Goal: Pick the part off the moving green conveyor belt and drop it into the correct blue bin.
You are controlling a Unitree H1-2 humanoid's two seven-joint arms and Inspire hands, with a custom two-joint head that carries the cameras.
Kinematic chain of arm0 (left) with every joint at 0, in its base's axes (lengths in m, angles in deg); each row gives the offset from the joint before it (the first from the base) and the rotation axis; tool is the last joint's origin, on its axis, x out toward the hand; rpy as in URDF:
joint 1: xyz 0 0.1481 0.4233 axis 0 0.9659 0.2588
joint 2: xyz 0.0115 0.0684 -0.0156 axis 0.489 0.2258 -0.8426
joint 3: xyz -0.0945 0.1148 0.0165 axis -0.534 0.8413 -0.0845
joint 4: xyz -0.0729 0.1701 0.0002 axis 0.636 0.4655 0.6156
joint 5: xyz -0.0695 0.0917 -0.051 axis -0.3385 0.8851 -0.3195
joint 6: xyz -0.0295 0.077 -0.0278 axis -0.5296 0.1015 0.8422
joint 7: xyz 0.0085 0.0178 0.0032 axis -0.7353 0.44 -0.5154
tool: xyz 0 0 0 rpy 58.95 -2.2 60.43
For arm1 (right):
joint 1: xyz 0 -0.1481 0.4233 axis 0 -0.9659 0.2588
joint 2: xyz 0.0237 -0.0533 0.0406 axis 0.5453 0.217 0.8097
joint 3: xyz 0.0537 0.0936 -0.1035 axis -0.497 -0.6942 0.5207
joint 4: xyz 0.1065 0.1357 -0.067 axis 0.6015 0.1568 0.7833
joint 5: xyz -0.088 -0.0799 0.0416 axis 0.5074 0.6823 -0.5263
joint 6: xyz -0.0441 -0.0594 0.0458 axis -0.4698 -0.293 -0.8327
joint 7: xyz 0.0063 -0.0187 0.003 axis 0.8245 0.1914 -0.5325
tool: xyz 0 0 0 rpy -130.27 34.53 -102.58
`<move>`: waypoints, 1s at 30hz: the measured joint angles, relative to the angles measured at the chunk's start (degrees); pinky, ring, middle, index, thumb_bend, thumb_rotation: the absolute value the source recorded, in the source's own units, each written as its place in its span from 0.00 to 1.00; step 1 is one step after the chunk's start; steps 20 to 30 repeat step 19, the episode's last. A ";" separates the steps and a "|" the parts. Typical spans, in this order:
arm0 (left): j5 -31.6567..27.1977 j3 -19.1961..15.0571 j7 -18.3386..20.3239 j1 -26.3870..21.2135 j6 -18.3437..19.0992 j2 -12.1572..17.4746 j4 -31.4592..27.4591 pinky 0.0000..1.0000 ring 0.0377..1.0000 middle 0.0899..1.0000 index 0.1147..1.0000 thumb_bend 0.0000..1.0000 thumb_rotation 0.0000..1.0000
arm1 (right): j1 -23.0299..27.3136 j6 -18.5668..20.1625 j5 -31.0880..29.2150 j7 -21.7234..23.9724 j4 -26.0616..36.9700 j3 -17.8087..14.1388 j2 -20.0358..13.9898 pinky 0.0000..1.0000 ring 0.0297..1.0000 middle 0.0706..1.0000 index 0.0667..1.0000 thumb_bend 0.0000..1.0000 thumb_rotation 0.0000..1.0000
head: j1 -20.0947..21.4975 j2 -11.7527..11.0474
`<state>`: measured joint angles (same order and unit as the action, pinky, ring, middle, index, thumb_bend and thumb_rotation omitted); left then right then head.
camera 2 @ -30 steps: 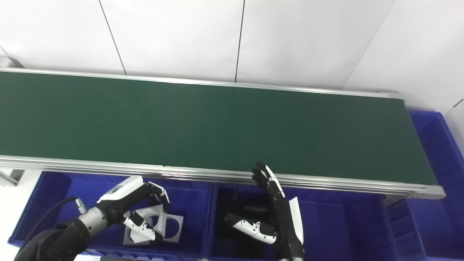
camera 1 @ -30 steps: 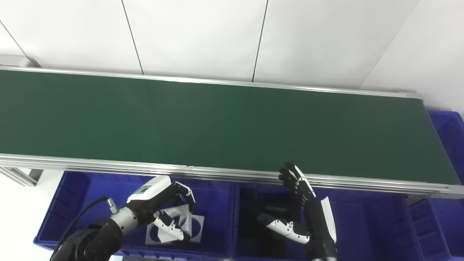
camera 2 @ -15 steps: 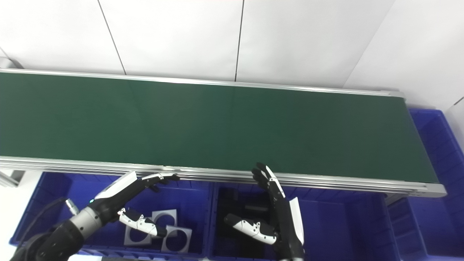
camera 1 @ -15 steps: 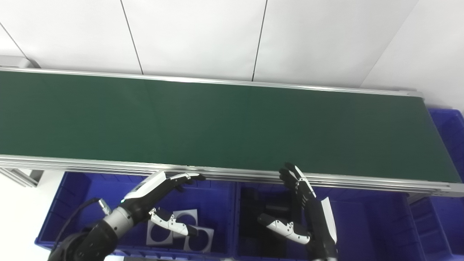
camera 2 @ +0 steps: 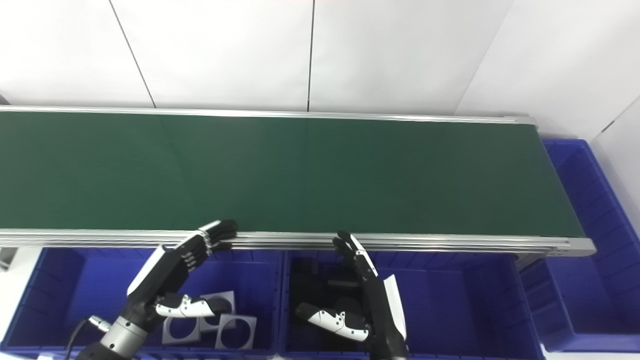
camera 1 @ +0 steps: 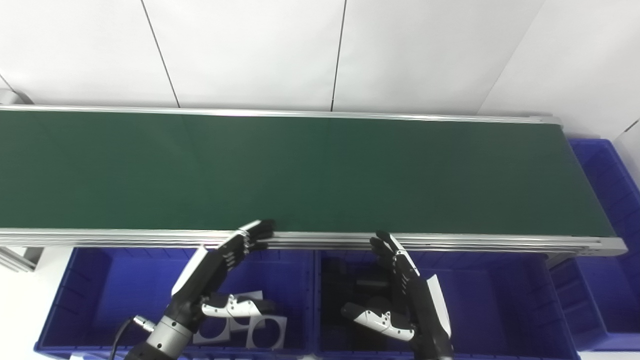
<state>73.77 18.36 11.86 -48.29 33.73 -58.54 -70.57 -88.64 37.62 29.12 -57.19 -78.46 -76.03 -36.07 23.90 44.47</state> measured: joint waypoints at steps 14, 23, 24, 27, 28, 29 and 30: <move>-0.21 -1.05 0.01 -0.05 -3.78 -0.02 3.25 0.85 0.89 0.90 0.86 0.83 0.21 | 0.33 0.25 1.55 -0.65 -0.78 0.15 0.65 0.79 0.85 0.86 0.89 0.87 0.36 | 0.09 -0.88; 0.16 -1.06 -0.23 -0.04 -3.74 -0.04 3.22 0.85 0.89 0.89 0.85 0.84 0.21 | 0.33 0.25 1.97 -0.72 -0.79 0.14 0.65 0.83 0.84 0.85 0.89 0.86 0.35 | -0.08 -0.97; 0.16 -1.06 -0.23 -0.04 -3.74 -0.04 3.22 0.85 0.89 0.89 0.85 0.84 0.21 | 0.33 0.25 1.97 -0.72 -0.79 0.14 0.65 0.83 0.84 0.85 0.89 0.86 0.35 | -0.08 -0.97; 0.16 -1.06 -0.23 -0.04 -3.74 -0.04 3.22 0.85 0.89 0.89 0.85 0.84 0.21 | 0.33 0.25 1.97 -0.72 -0.79 0.14 0.65 0.83 0.84 0.85 0.89 0.86 0.35 | -0.08 -0.97; 0.16 -1.06 -0.23 -0.04 -3.74 -0.04 3.22 0.85 0.89 0.89 0.85 0.84 0.21 | 0.33 0.25 1.97 -0.72 -0.79 0.14 0.65 0.83 0.84 0.85 0.89 0.86 0.35 | -0.08 -0.97; 0.16 -1.06 -0.23 -0.04 -3.74 -0.04 3.22 0.85 0.89 0.89 0.85 0.84 0.21 | 0.33 0.25 1.97 -0.72 -0.79 0.14 0.65 0.83 0.84 0.85 0.89 0.86 0.35 | -0.08 -0.97; 0.16 -1.06 -0.23 -0.04 -3.74 -0.04 3.22 0.85 0.89 0.89 0.85 0.84 0.21 | 0.33 0.25 1.97 -0.72 -0.79 0.14 0.65 0.83 0.84 0.85 0.89 0.86 0.35 | -0.08 -0.97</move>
